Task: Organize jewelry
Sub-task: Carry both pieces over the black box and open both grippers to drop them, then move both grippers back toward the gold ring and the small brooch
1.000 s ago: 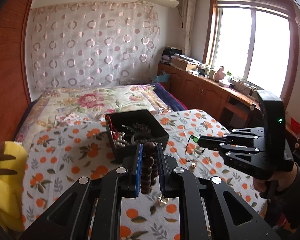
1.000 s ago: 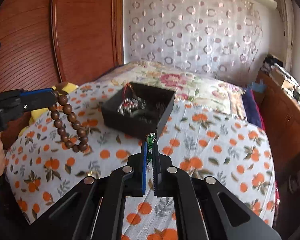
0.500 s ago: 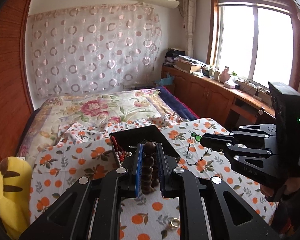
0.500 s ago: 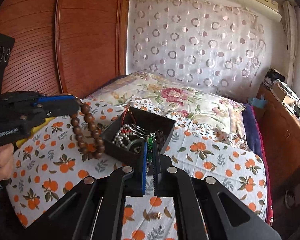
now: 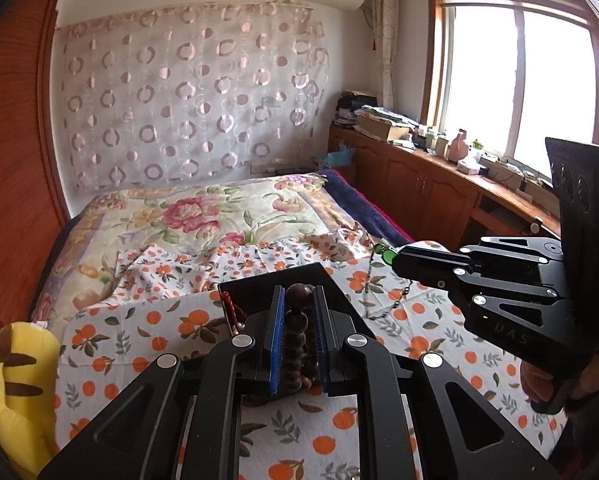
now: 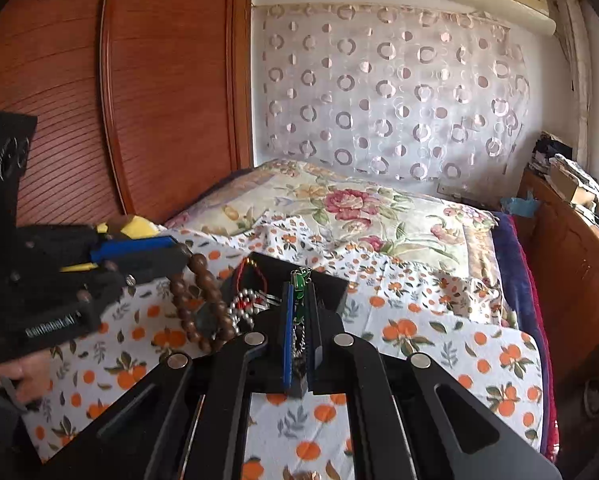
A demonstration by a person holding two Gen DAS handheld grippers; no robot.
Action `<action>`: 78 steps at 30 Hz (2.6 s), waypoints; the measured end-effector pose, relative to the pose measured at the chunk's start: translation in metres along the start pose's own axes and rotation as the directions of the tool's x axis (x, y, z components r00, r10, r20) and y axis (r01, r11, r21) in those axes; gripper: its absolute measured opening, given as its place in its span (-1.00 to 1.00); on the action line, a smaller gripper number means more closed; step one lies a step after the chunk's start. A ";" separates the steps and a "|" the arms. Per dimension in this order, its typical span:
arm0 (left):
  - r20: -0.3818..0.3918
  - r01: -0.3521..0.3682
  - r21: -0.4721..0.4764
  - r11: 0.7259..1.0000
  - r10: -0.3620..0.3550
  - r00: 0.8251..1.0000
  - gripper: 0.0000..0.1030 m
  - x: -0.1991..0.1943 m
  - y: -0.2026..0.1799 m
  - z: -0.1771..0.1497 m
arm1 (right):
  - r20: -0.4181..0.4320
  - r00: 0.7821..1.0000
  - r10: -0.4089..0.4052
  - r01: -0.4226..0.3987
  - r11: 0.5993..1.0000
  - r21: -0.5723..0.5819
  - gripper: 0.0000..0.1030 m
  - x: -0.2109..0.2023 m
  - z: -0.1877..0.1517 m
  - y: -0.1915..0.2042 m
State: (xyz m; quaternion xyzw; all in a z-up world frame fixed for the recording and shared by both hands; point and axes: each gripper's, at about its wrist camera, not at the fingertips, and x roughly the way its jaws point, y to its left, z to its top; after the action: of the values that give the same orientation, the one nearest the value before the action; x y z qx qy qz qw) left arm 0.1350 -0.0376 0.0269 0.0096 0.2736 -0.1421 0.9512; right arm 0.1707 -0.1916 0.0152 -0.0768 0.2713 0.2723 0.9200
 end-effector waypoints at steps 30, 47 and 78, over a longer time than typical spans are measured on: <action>-0.060 -0.046 -0.040 0.998 0.044 0.997 -0.65 0.038 0.028 -0.004 | -0.141 0.989 0.054 -0.048 0.998 0.043 -0.87 0.067 -0.029 0.009; -0.085 -0.004 0.015 1.000 0.005 0.996 0.37 0.000 0.002 -0.051 | -0.132 0.991 0.019 -0.012 0.999 0.048 -0.37 0.007 -0.082 -0.011; -0.342 0.002 0.078 0.997 0.025 0.939 0.85 0.034 -0.002 -0.133 | -0.299 0.954 -0.004 0.004 1.000 -0.002 -0.61 0.016 -0.141 -0.005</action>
State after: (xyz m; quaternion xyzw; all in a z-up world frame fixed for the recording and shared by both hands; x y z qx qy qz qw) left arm 0.0934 -0.0363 -0.1036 0.0726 0.4294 -0.1432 0.8887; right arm 0.1202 -0.2295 -0.1121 -0.1183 0.4069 0.2559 0.8688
